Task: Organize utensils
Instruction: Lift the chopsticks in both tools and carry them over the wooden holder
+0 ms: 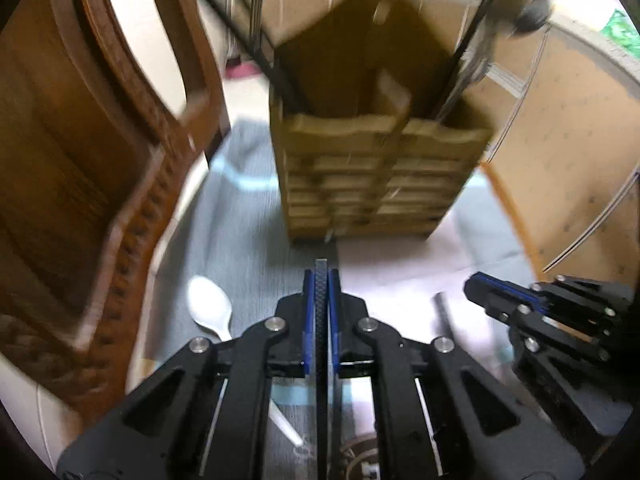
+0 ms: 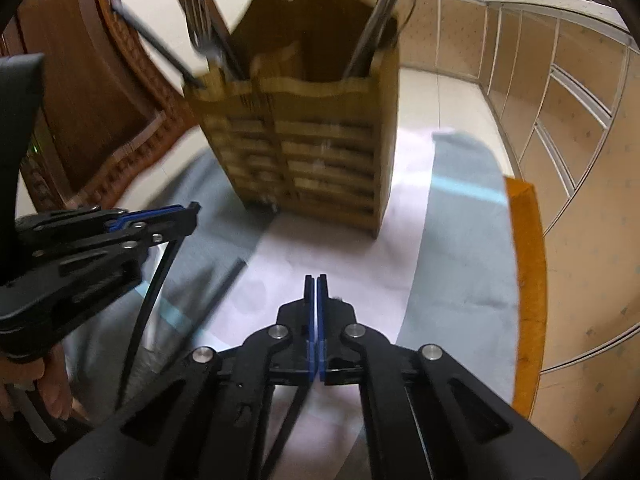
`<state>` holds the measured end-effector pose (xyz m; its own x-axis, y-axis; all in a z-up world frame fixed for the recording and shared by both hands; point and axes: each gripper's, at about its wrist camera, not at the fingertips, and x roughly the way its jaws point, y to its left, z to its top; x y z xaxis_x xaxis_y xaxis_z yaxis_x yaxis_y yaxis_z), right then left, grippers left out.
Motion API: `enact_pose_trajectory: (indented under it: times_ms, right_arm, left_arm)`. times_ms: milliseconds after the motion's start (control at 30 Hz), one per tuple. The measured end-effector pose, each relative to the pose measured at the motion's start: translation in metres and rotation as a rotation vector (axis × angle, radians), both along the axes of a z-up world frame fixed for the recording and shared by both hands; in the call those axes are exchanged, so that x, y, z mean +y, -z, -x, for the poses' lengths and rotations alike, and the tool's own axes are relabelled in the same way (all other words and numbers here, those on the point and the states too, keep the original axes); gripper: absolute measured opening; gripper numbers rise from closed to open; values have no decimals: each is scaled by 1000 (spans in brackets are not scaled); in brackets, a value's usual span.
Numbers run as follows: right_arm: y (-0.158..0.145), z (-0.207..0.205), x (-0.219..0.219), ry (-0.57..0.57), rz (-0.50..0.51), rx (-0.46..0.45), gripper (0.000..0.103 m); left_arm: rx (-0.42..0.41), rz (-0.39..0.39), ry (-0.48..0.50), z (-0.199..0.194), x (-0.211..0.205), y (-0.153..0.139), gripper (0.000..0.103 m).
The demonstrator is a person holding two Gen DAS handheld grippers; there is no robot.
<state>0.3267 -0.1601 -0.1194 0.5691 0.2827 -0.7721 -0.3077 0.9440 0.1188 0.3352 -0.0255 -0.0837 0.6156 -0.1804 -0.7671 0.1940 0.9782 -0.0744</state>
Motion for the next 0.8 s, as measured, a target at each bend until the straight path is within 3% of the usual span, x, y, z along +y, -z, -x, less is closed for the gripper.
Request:
enact_pose_trajectory:
  times_ms: [233,300,367,467,600,733,800]
  right_arm:
    - [-70,37,-18,20,-95,-117,1]
    - [-91,51,-23,28,-108,-160,1]
    - [-97,57,-25,22,-112,-143,1]
    - [-70,44,-26,60,-108,-35,4]
    - [-16,23,-7,77,-9,64,12]
    - [31,-4,7,116,86,137,41]
    - [41,-10,8,141,93,144,43]
  left_arm:
    - [-157,35,34,50,13,-86,6]
    - [-185,33,36,62,19,-98,6]
    - [-211,53,26,70,27,-107,6]
    - [-246,73,-6,79,38,-110,6]
    - [-299,70,-13,84,41,-117,6]
    - [-367,81,-7,97,42,-141,6]
    - [-400,85,-9,105,46,-153,6]
